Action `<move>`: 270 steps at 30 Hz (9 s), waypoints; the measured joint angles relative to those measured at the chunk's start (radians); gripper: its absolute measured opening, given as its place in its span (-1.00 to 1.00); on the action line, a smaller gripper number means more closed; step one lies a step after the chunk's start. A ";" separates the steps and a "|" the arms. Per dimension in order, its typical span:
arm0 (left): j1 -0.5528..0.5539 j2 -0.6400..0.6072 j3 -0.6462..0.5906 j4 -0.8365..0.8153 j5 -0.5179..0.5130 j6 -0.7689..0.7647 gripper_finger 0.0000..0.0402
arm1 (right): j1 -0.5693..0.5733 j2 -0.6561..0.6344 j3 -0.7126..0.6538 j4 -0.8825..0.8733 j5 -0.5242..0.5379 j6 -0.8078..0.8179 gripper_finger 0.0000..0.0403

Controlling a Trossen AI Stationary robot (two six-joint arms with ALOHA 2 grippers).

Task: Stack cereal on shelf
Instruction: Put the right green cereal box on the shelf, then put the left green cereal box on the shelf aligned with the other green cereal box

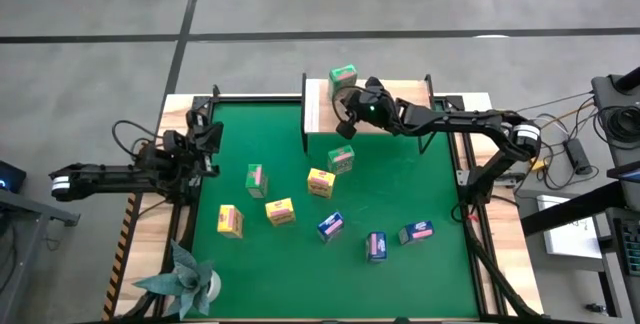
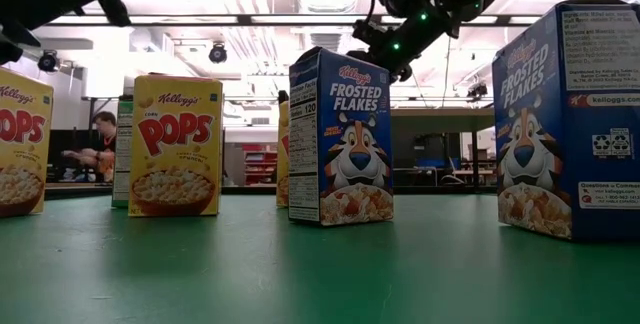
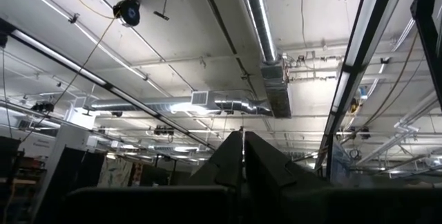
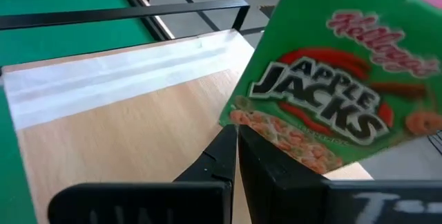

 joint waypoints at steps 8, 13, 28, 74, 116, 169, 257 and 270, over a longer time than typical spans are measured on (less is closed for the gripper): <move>0.000 0.003 0.000 -0.019 -0.009 -0.001 -1.00 | 0.002 -0.003 0.027 -0.067 0.000 0.041 -0.96; 0.000 -0.005 0.000 -0.014 -0.011 -0.001 -1.00 | 0.002 0.006 0.027 -0.053 0.000 0.045 -0.96; 0.000 -0.007 0.000 0.019 -0.012 0.048 -1.00 | -0.010 0.113 0.045 0.056 0.107 0.010 -0.96; 0.000 -0.005 0.000 0.013 -0.012 0.042 -1.00 | -0.015 0.157 0.250 -0.280 0.287 -0.048 -0.96; 0.000 -0.005 0.000 0.001 -0.012 0.020 -1.00 | -0.237 0.060 0.301 -0.343 -0.159 0.125 -0.96; -0.001 0.629 0.998 -2.326 0.146 -0.938 -0.92 | 0.188 -0.465 -0.419 0.143 -0.090 -0.071 -0.96; -0.129 1.002 1.152 -2.478 0.068 -1.323 0.28 | 0.185 -0.465 -0.423 0.123 -0.087 -0.256 -0.96; -0.129 1.059 1.135 -2.462 0.032 -1.306 0.29 | 0.185 -0.465 -0.423 0.117 -0.088 -0.260 -0.96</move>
